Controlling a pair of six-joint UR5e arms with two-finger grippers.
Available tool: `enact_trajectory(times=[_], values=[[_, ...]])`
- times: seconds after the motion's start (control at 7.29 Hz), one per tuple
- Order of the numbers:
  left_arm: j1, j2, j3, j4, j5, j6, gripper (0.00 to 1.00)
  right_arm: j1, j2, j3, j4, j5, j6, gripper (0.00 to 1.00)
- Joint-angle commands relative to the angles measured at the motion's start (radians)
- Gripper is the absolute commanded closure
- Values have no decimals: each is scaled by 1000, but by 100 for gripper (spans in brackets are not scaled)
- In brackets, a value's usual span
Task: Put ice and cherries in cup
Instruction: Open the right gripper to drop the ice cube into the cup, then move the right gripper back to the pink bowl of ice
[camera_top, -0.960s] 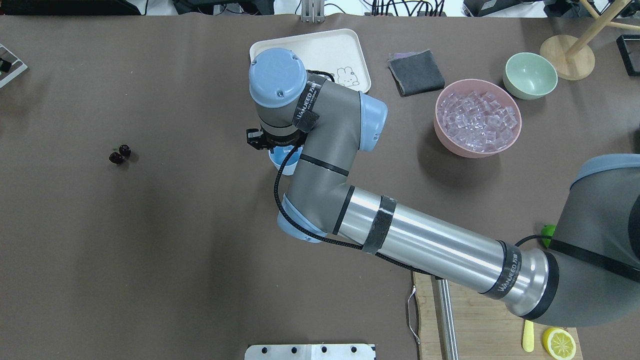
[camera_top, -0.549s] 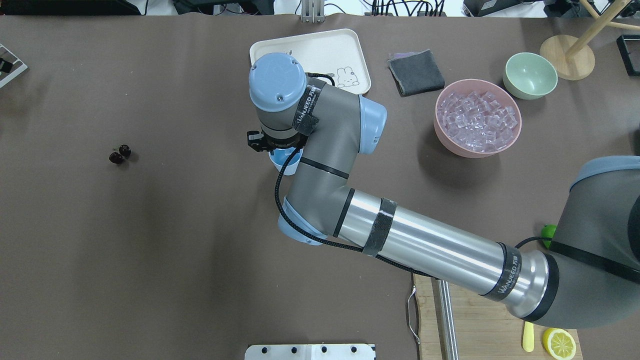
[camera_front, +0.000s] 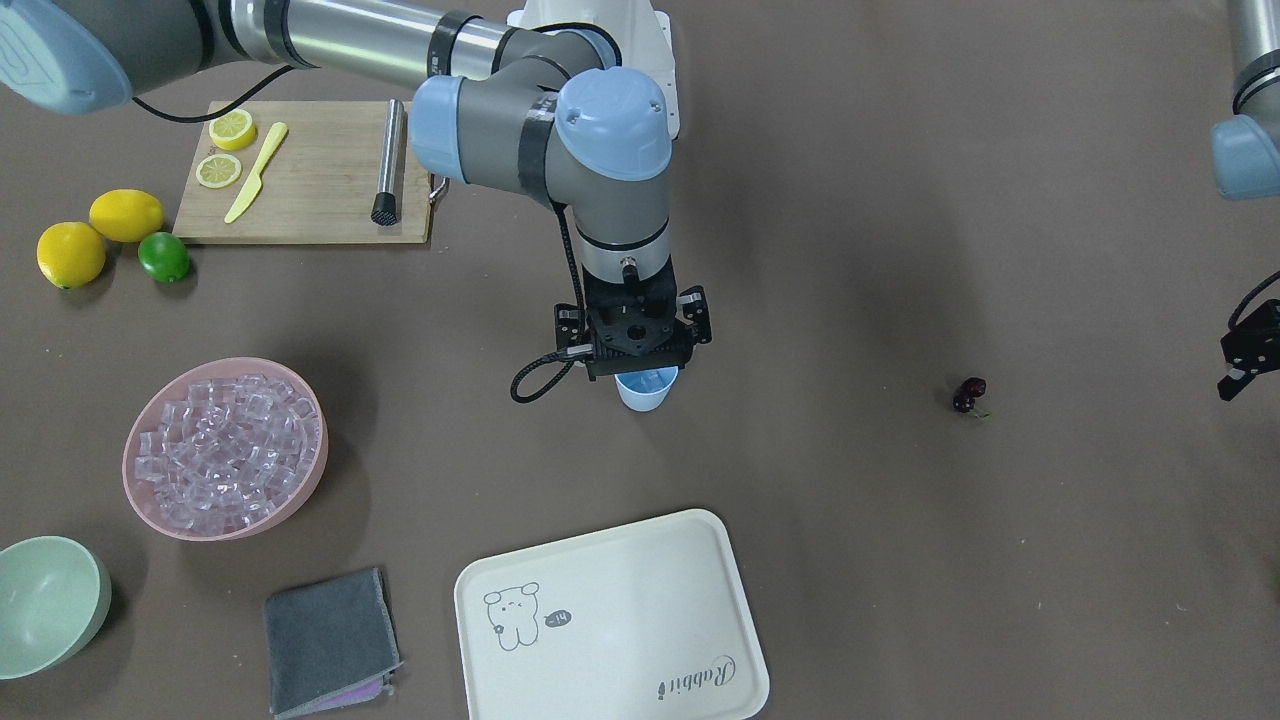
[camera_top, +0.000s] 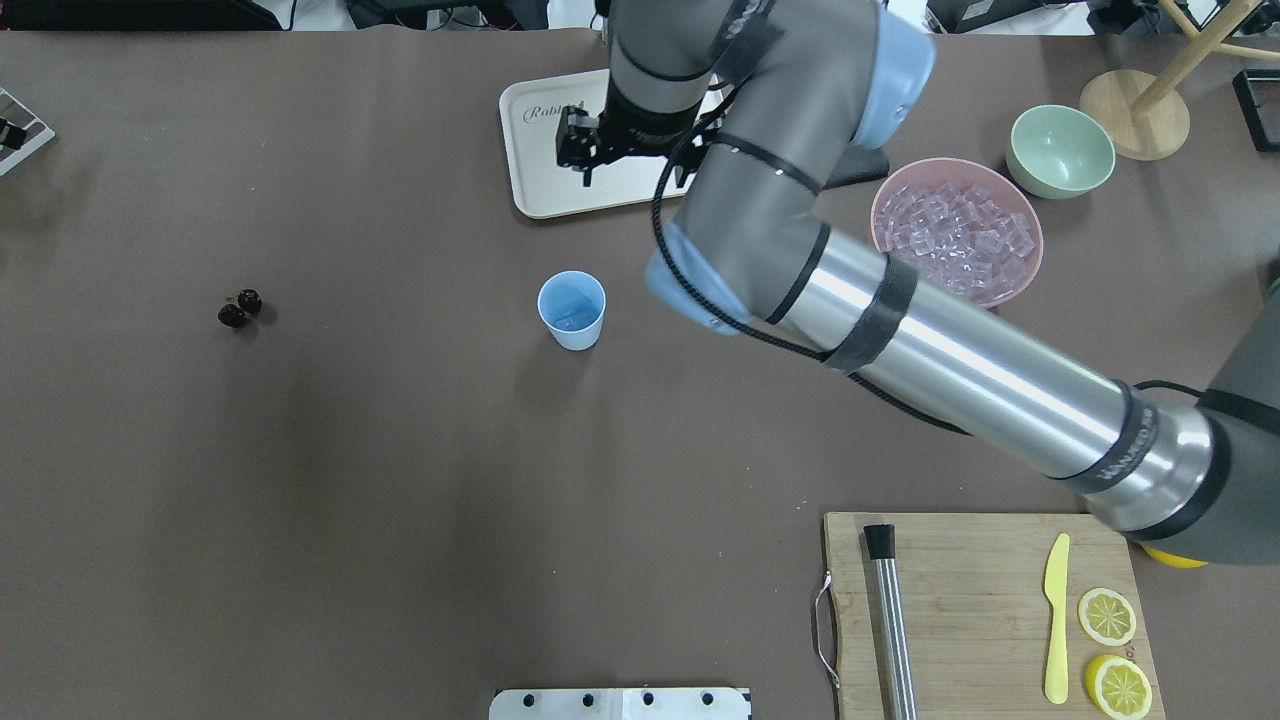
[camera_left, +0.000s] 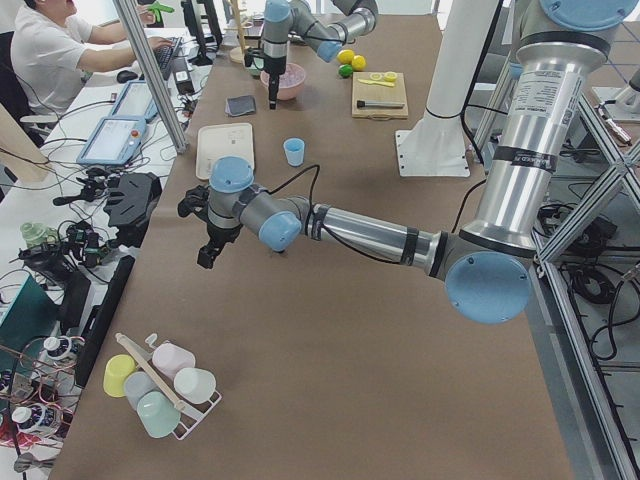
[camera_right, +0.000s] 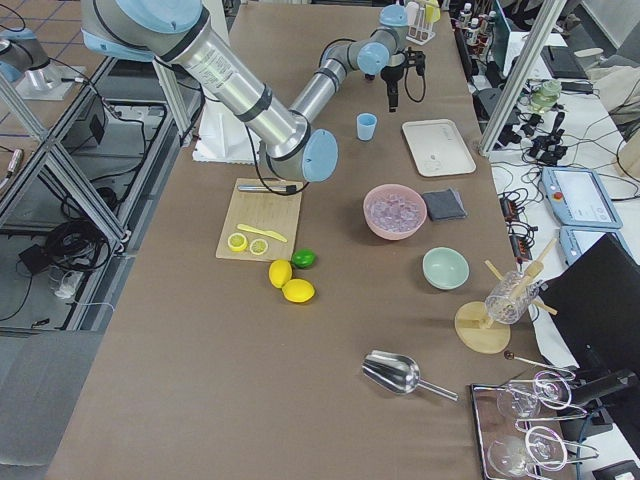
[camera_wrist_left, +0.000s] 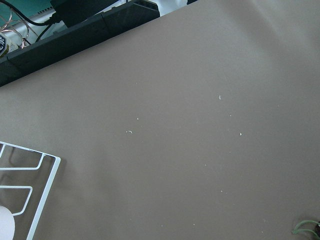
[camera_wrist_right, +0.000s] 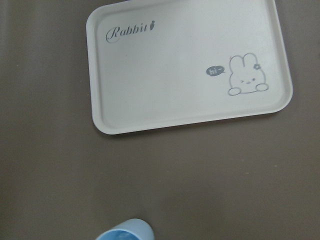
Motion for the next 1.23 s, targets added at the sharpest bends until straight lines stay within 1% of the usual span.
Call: enact_trajectory(times=[0.0, 0.14, 0.27, 0.41, 0.55, 0.69, 0.82, 0.96, 1.1], values=[[28, -9, -37, 1, 4, -73, 2, 157, -241, 119, -8, 83, -282, 1], [66, -9, -35, -1, 9, -94, 2, 168, -330, 129, -5, 94, -363, 1], [79, -9, -43, -13, 6, -122, 2, 167, -355, 119, 16, 100, -372, 1], [80, -2, -46, -33, 3, -128, 2, 167, -413, 110, 106, 108, -369, 1], [79, 6, -58, -51, 1, -133, 2, 197, -423, 12, 221, 214, -366, 1], [79, 43, -82, -52, 1, -133, 2, 203, -422, -31, 319, 227, -364, 1], [79, 70, -86, -59, 4, -133, 2, 176, -416, -35, 333, 224, -364, 1], [67, 104, -112, -81, 4, -157, 2, 167, -391, -21, 322, 221, -364, 1], [60, 168, -144, -114, 7, -163, 2, 170, -408, -15, 337, 221, -382, 1]])
